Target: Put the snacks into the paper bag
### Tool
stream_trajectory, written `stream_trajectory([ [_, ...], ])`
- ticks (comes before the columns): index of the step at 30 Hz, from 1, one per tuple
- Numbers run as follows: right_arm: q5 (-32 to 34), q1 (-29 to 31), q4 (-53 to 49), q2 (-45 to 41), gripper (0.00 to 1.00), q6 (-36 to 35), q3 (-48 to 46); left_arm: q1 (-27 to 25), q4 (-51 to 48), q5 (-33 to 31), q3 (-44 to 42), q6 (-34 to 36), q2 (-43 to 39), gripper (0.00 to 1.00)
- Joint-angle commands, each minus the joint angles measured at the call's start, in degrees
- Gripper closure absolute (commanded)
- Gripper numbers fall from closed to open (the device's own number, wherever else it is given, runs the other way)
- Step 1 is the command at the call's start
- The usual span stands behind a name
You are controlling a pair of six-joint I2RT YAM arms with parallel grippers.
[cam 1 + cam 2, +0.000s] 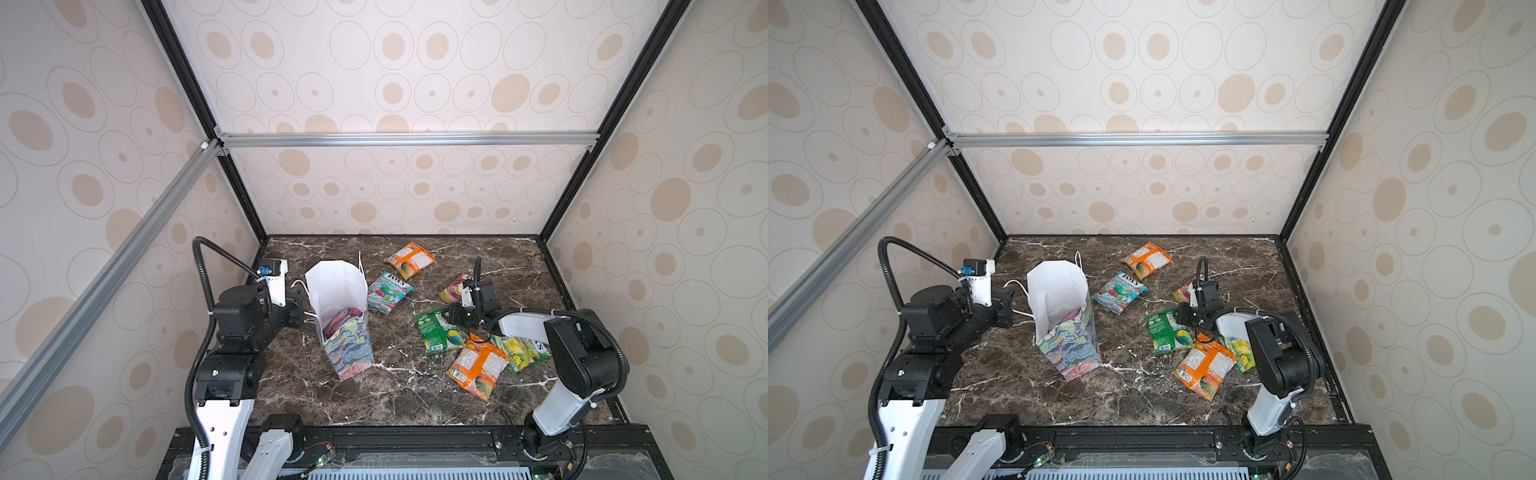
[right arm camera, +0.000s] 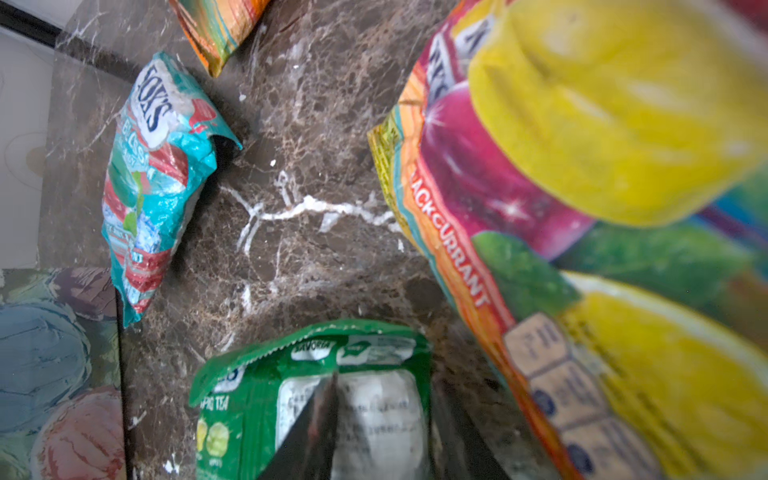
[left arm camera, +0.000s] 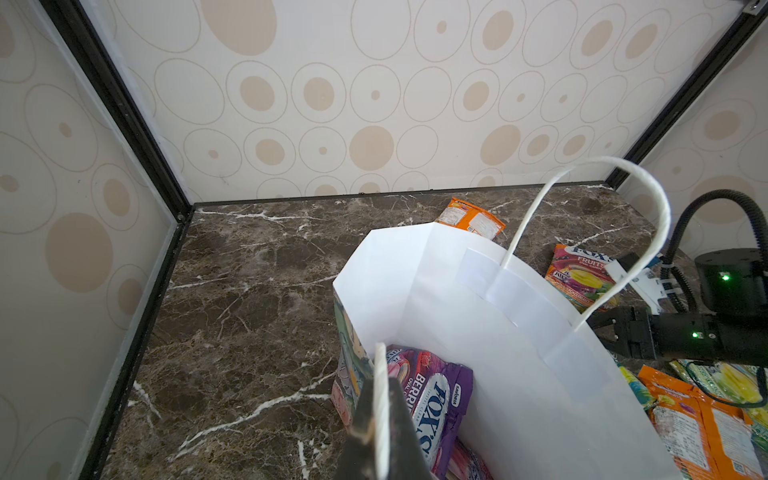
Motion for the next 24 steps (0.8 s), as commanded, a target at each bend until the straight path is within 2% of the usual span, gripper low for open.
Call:
stream_trajectory([
  [1, 0.1, -0.1, -0.4, 1.4, 0.72, 0.7, -0.5, 0.1, -0.3, 0.5, 2.5, 0.6, 0.1, 1.00],
  [6, -0.4, -0.1, -0.5, 0.6, 0.85, 0.8, -0.2, 0.0, -0.2, 0.3, 2.4, 0.6, -0.2, 1.00],
  [10, -0.8, -0.1, -0.7, -0.9, 1.00, 1.0, -0.5, 0.0, -0.3, 0.3, 2.4, 0.6, -0.2, 1.00],
  [24, -2.7, 0.4, -2.0, -9.5, 1.00, 0.3, -1.3, 0.0, -0.4, -0.2, 2.3, 0.6, -0.6, 1.00],
])
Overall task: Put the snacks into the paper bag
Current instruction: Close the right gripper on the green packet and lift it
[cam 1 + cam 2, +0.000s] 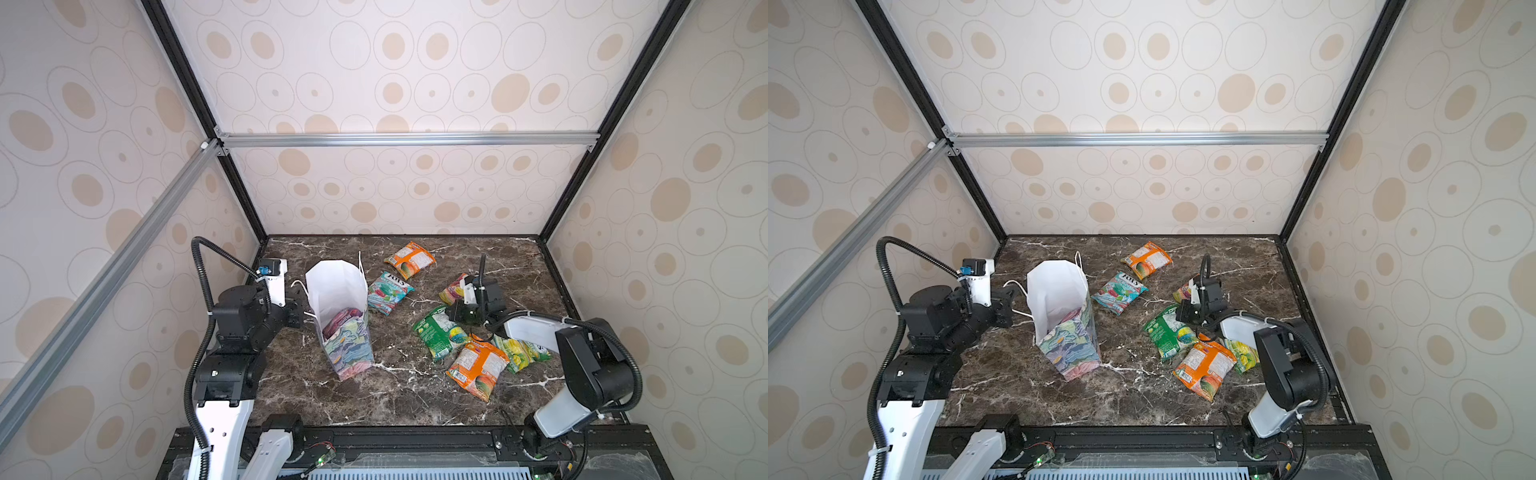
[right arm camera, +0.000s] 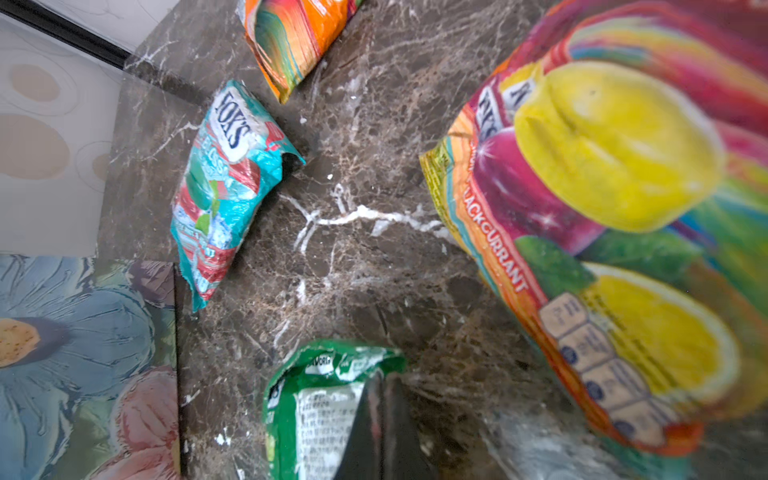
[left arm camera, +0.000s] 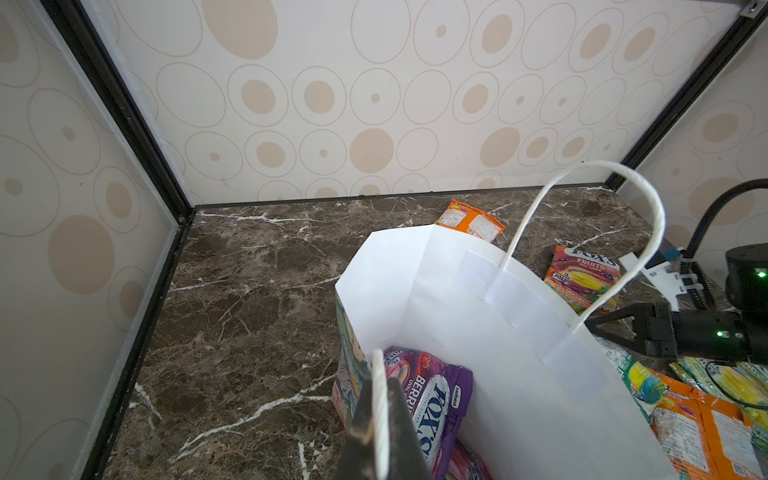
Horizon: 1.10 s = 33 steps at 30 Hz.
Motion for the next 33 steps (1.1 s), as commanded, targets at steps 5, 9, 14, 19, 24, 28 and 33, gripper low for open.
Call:
stream_trajectory([
  [5, -1.0, 1.0, -2.3, -5.4, 1.00, -1.3, 0.1, 0.0, -0.3, 0.3, 2.1, 0.6, -0.4, 1.00],
  [9, -0.6, 2.0, -3.7, -6.8, 1.00, -1.5, 1.1, 0.0, -0.2, 0.8, 2.0, 0.6, -0.4, 1.00],
  [14, 0.6, 3.2, -5.9, -10.0, 1.00, -1.8, 2.1, 0.0, -0.1, 1.5, 2.0, 0.5, -0.5, 1.00],
  [19, 2.0, 4.2, -7.7, -14.6, 1.00, -3.0, 2.6, -0.1, 0.4, 1.9, 1.9, 0.4, -1.2, 1.00],
  [24, 2.1, 5.1, -10.6, -17.6, 1.00, -4.4, 4.7, -0.1, 0.0, 1.4, 1.6, 0.4, -1.4, 1.00],
  [28, 1.6, 5.7, -12.3, -18.9, 1.00, -5.9, 6.6, -0.1, -0.5, 0.0, 1.9, 0.4, -1.3, 1.00],
  [33, 2.5, 7.9, -13.8, -20.7, 1.00, -7.6, 8.9, 0.0, -0.4, 0.0, 1.8, 0.3, -1.0, 1.00],
])
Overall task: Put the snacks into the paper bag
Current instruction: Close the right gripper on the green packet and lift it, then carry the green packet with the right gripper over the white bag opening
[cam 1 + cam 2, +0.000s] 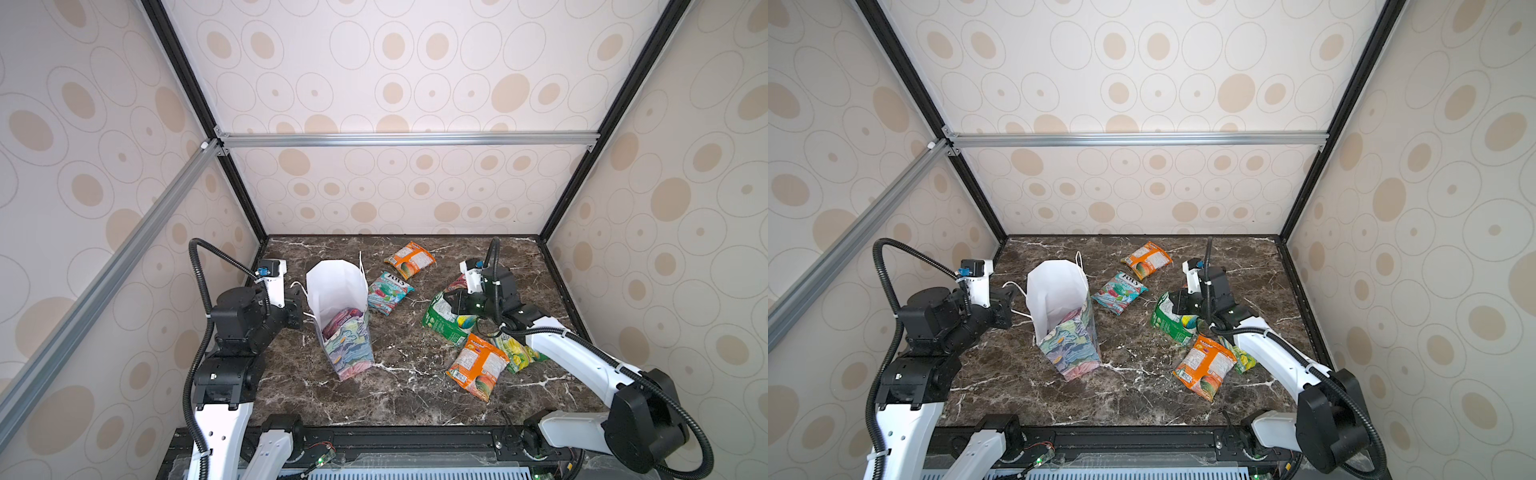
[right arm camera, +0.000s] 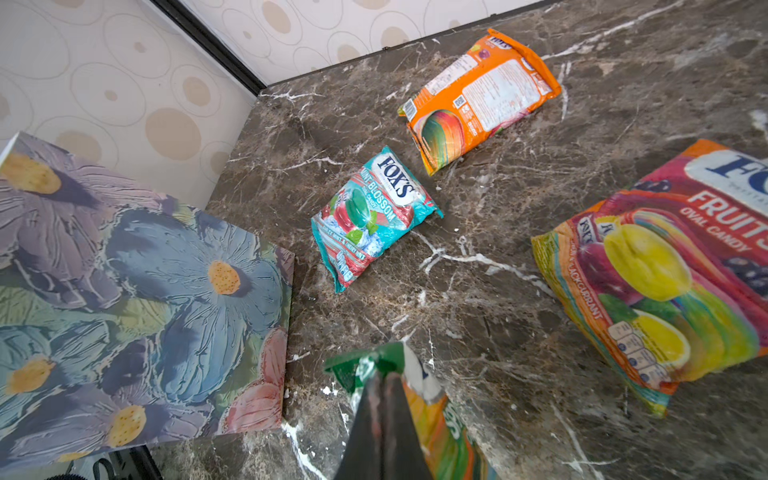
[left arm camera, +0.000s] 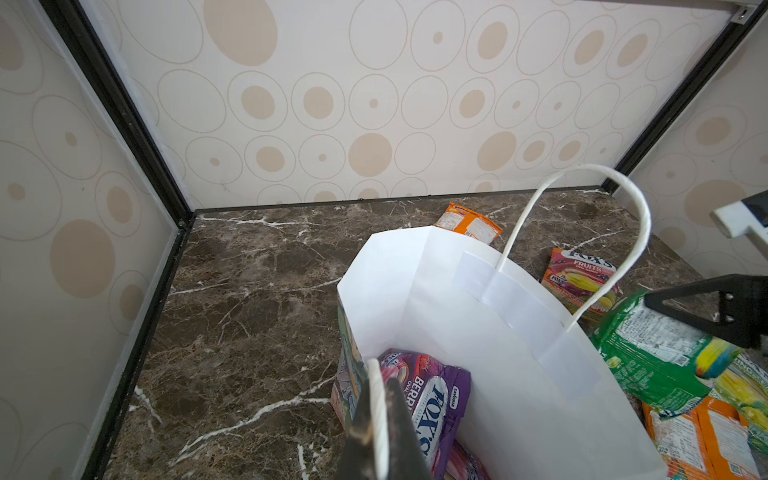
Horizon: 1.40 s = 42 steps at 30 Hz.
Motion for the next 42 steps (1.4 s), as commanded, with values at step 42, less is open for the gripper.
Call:
stream_trajectory([
  [42, 6.0, 17.4, -11.7, 1.6, 1.00, -14.0, 34.1, -0.7, 0.6, 0.1, 0.6, 0.2, -0.5, 1.00],
])
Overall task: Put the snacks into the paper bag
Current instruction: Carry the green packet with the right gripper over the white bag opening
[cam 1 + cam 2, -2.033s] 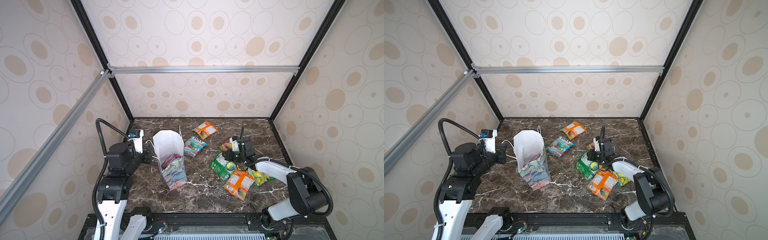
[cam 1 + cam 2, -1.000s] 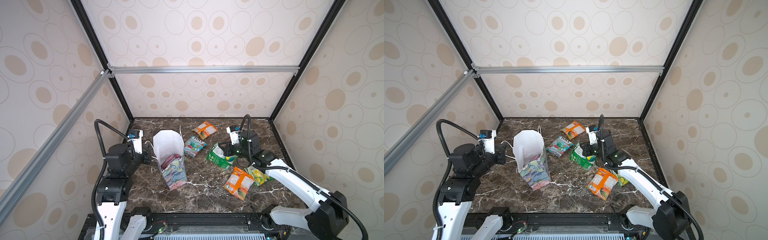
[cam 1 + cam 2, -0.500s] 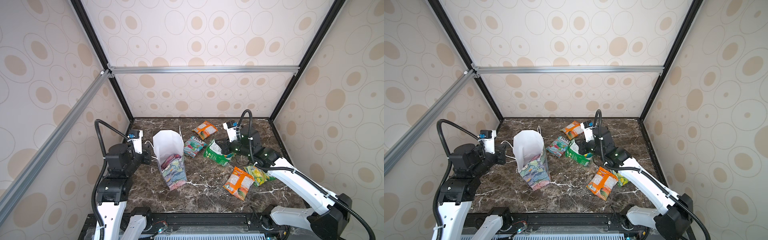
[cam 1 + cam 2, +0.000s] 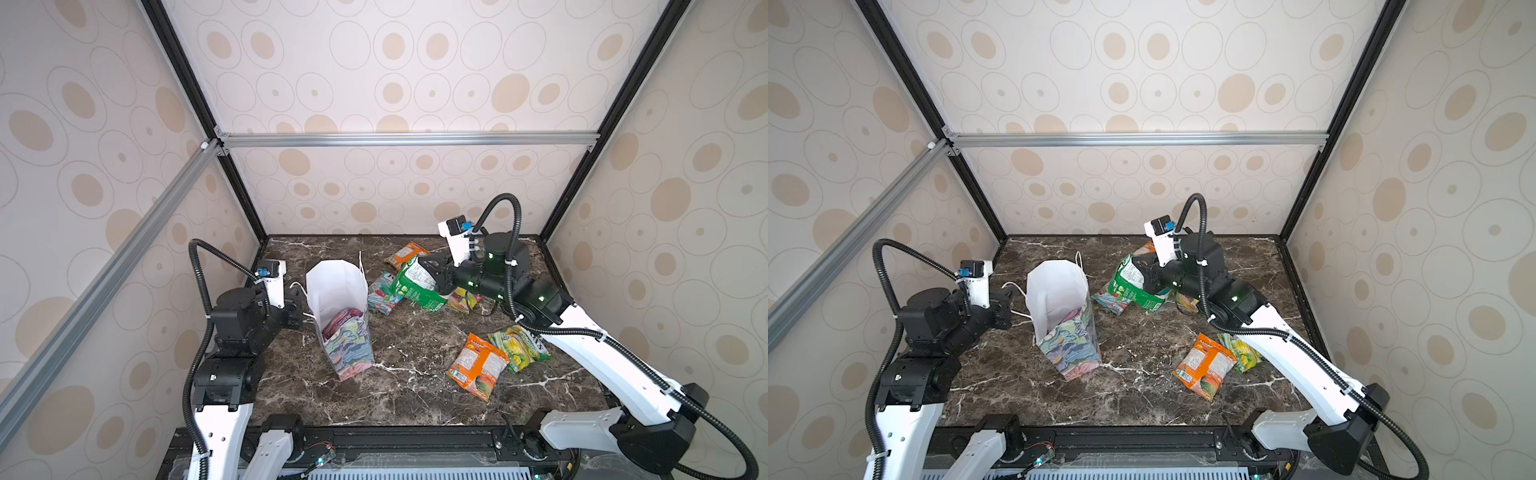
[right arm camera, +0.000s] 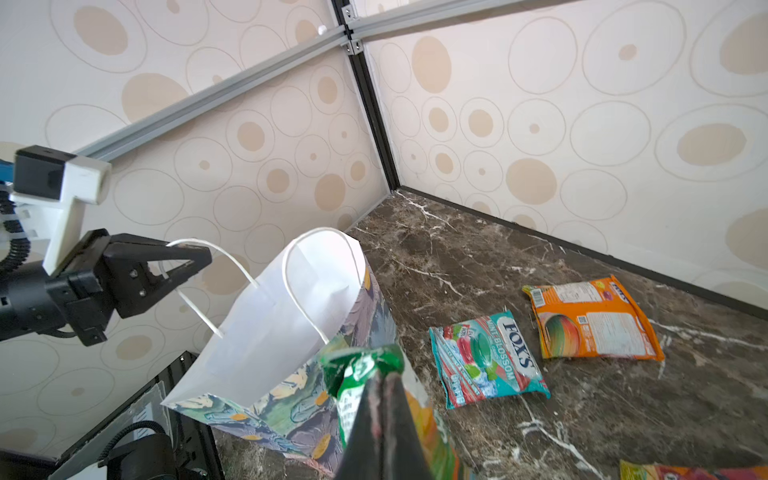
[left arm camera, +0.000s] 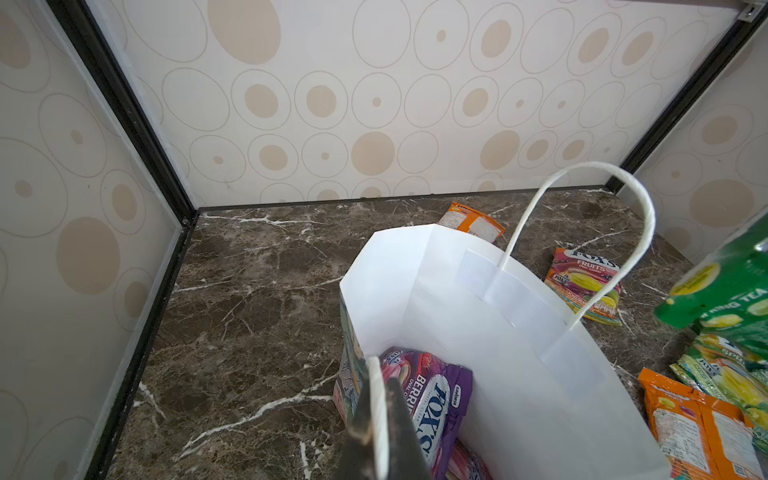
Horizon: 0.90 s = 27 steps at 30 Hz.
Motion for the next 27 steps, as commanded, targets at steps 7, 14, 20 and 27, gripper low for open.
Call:
stream_trajectory([
  [7, -0.5, 2.9, -1.3, 3.4, 1.00, -3.5, 7.6, -0.3, 0.7, -0.3, 0.7, 0.3, -0.8, 1.00],
  [14, 1.0, 7.0, -3.3, 5.9, 1.00, -6.4, 13.4, -0.3, 0.7, 0.0, 0.5, 0.3, -0.8, 1.00],
  [20, 1.8, 10.9, -5.2, 9.7, 1.00, -8.5, 20.1, -0.4, 0.8, -0.1, 0.3, 0.2, -1.0, 1.00],
  [27, 0.1, 12.6, -5.5, 12.7, 1.00, -8.2, 25.3, -0.5, 0.9, 0.1, -0.1, 0.1, -1.7, 0.99],
])
